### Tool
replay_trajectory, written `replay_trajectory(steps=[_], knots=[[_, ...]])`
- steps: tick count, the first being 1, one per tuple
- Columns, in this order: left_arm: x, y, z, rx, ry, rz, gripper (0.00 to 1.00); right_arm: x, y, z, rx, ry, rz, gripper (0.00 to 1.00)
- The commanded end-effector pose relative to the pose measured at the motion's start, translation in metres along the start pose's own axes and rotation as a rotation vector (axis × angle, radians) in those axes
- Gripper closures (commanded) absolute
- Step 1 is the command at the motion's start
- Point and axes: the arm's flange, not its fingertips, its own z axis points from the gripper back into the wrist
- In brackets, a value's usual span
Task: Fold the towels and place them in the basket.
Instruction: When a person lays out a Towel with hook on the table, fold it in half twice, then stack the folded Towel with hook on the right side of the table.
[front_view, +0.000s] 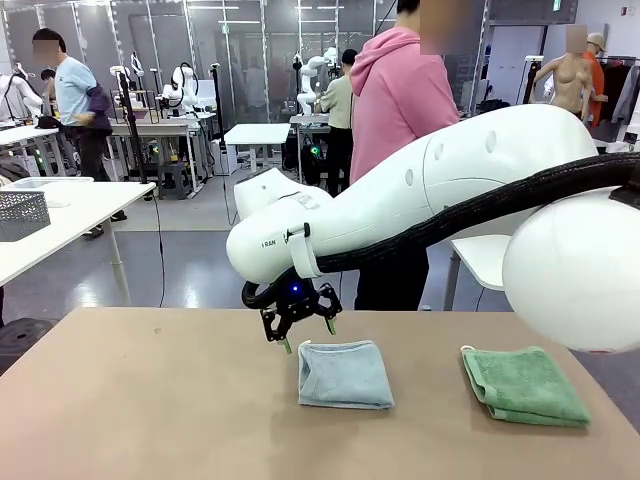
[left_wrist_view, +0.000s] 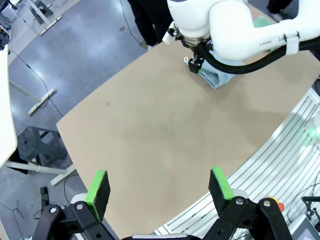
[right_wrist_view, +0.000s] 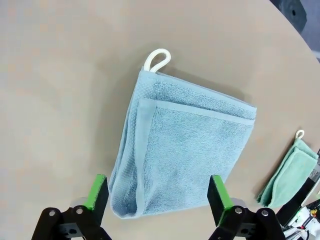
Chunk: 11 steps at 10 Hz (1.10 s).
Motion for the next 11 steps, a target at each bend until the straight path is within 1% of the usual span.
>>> replay_trajectory(steps=[1, 10, 11], knots=[[-0.001, 0.001, 0.000, -0.003, 0.003, -0.009, 0.00, -0.001, 0.000, 0.001, -0.002, 0.002, 0.001, 0.00], [-0.001, 0.001, 0.000, -0.003, 0.003, -0.009, 0.00, 0.000, 0.001, 0.000, 0.000, 0.000, 0.001, 0.00], [-0.001, 0.001, 0.000, -0.003, 0.003, -0.009, 0.00, -0.021, -0.004, 0.033, 0.086, -0.063, 0.048, 0.00]])
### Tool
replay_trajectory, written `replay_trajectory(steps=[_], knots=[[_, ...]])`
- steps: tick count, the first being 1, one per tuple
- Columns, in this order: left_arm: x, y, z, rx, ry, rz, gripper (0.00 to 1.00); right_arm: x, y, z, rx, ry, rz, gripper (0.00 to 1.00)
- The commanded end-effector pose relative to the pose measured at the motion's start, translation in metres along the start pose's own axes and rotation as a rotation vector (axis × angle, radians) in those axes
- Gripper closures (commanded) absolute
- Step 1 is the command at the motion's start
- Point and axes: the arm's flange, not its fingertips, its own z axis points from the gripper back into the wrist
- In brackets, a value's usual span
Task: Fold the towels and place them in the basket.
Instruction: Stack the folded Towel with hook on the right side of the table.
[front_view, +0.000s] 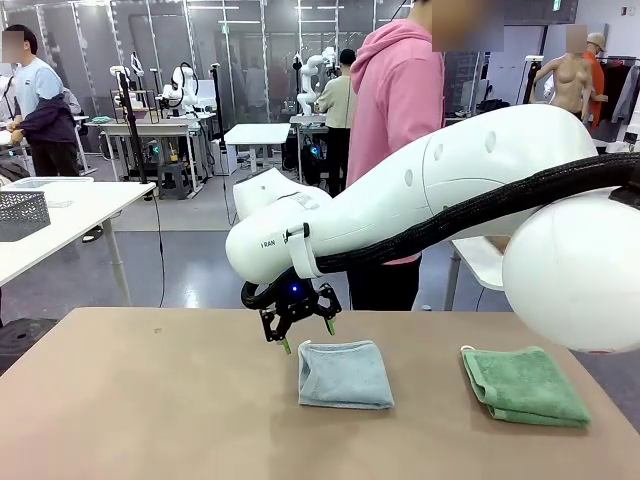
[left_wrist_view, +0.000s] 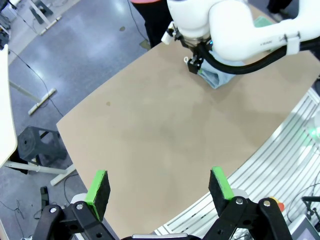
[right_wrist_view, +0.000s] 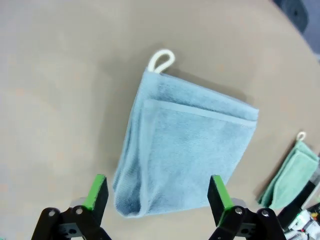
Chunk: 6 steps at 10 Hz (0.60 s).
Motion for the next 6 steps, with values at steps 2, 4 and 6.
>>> replay_trajectory(steps=[2, 4, 6], knots=[[-0.001, 0.001, 0.000, -0.003, 0.003, -0.009, 0.00, -0.074, -0.041, 0.079, 0.240, -0.187, 0.076, 0.00], [-0.001, 0.001, 0.000, -0.003, 0.003, -0.009, 0.00, -0.114, -0.087, 0.092, 0.354, -0.263, 0.022, 0.00], [-0.001, 0.001, 0.000, -0.003, 0.003, -0.009, 0.00, -0.139, -0.135, 0.078, 0.497, -0.283, -0.048, 0.00]])
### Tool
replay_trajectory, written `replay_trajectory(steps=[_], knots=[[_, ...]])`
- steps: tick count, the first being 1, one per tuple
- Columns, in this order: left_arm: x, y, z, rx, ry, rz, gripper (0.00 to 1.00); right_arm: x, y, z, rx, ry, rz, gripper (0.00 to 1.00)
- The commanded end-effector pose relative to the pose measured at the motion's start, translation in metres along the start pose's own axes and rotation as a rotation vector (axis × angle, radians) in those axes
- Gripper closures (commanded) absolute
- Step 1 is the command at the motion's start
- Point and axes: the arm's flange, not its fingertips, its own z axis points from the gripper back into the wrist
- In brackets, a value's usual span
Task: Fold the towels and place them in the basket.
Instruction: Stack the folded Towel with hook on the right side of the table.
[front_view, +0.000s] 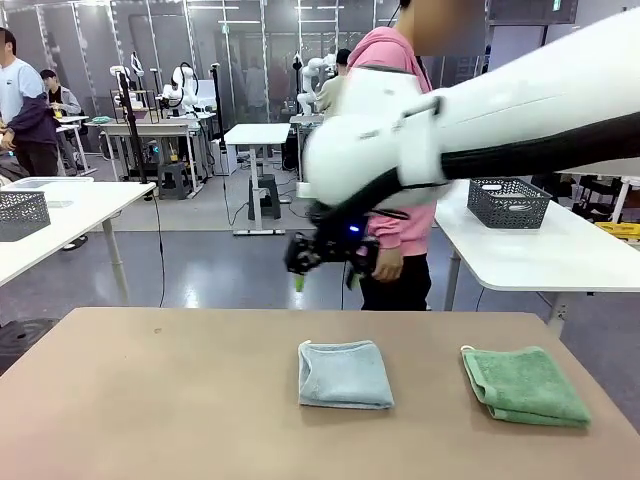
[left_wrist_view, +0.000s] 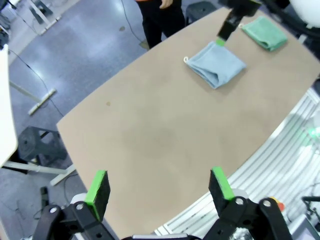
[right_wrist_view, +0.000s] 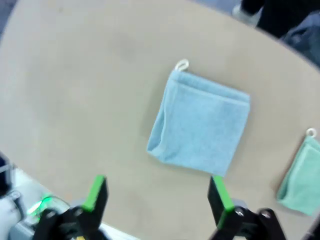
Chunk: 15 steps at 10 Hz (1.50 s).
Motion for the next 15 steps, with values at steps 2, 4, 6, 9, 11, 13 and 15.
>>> replay_trajectory(steps=[2, 4, 6, 9, 11, 13, 15], knots=[[-0.001, 0.001, 0.000, -0.002, 0.003, -0.009, 0.00, -0.044, -0.082, -0.021, 0.217, -0.024, -0.110, 0.00], [-0.001, 0.001, 0.000, -0.002, 0.003, -0.009, 0.00, -0.055, -0.126, -0.048, 0.342, -0.034, -0.164, 0.00], [-0.001, 0.001, 0.000, -0.002, 0.003, -0.009, 0.00, -0.055, -0.174, -0.084, 0.497, -0.058, -0.191, 0.00], [-0.001, 0.001, 0.000, -0.002, 0.003, -0.009, 0.00, -0.050, -0.211, -0.130, 0.518, -0.024, -0.212, 0.00], [-0.001, 0.001, 0.000, -0.002, 0.003, -0.009, 0.00, -0.048, -0.222, -0.152, 0.528, -0.021, -0.210, 0.00], [-0.001, 0.001, 0.000, -0.002, 0.003, -0.009, 0.00, -0.044, -0.228, -0.167, 0.553, -0.017, -0.231, 0.00], [-0.001, 0.001, 0.000, -0.002, 0.003, -0.009, 0.00, -0.038, -0.225, -0.183, 0.557, 0.016, -0.261, 0.00]])
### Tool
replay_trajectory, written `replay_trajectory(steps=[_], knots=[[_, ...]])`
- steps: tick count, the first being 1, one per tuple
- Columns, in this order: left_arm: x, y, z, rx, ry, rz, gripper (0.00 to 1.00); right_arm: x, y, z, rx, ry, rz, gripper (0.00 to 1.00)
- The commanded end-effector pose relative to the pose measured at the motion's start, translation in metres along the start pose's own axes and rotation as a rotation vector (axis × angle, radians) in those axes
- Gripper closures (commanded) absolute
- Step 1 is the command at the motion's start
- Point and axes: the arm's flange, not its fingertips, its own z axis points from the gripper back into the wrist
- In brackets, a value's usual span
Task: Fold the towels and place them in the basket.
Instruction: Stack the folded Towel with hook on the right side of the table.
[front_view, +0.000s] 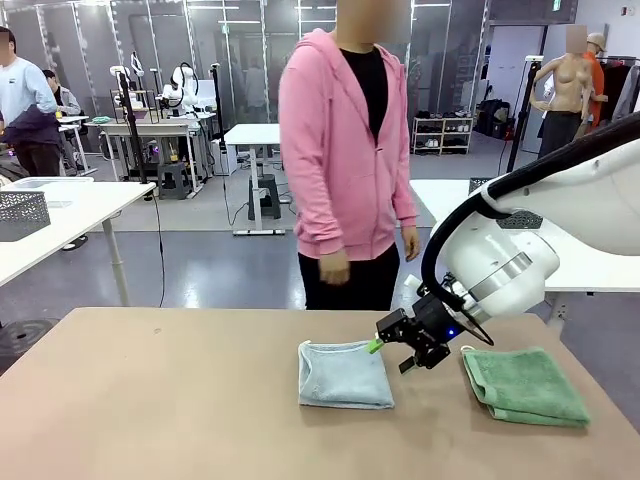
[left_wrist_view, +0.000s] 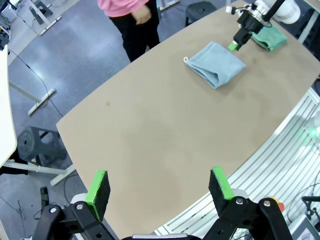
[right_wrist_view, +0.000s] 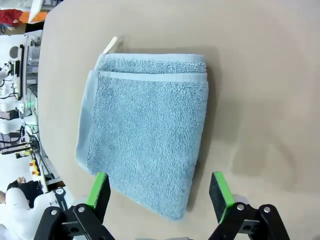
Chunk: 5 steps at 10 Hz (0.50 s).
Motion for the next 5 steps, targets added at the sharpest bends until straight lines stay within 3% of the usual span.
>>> replay_trajectory(steps=[1, 5], knots=[[-0.001, 0.001, 0.000, -0.001, 0.003, -0.008, 0.00, 0.008, -0.001, -0.012, 0.030, 0.004, -0.017, 0.00], [-0.001, 0.001, 0.000, -0.001, 0.003, -0.008, 0.00, 0.013, -0.004, -0.025, 0.051, 0.028, -0.045, 0.00]])
